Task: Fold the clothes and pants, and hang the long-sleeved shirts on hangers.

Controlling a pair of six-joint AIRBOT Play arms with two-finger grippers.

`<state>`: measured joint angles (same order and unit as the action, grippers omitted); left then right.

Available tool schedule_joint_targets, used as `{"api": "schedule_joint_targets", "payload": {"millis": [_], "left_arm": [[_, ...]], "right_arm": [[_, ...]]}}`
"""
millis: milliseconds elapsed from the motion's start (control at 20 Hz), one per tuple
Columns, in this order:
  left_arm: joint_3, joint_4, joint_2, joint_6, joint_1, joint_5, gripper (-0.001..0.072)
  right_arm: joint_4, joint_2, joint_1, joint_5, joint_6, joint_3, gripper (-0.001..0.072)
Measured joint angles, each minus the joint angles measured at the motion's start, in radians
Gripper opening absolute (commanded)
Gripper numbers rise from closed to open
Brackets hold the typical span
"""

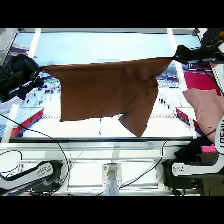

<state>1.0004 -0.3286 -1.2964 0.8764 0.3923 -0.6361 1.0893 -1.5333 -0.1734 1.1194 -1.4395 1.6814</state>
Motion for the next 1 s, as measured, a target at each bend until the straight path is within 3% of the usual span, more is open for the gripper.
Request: {"api": "schedule_joint_targets", "payload": {"millis": [200,550,1000], "left_arm": [[0.000,-0.035,-0.026,-0.092,-0.013,0.050,0.0019],[0.000,-0.210,-0.034,-0.132,-0.020,0.047,0.0019],[-0.014,-0.457,-0.108,0.039,-0.027,-0.140,0.0019]], "right_arm": [[-0.007,-0.048,0.040,-0.061,0.095,-0.021,0.0014],[-0.005,-0.059,0.072,-0.112,0.153,-0.220,0.0013],[0.070,-0.059,0.075,-0.111,0.161,-0.366,0.0014]]}}
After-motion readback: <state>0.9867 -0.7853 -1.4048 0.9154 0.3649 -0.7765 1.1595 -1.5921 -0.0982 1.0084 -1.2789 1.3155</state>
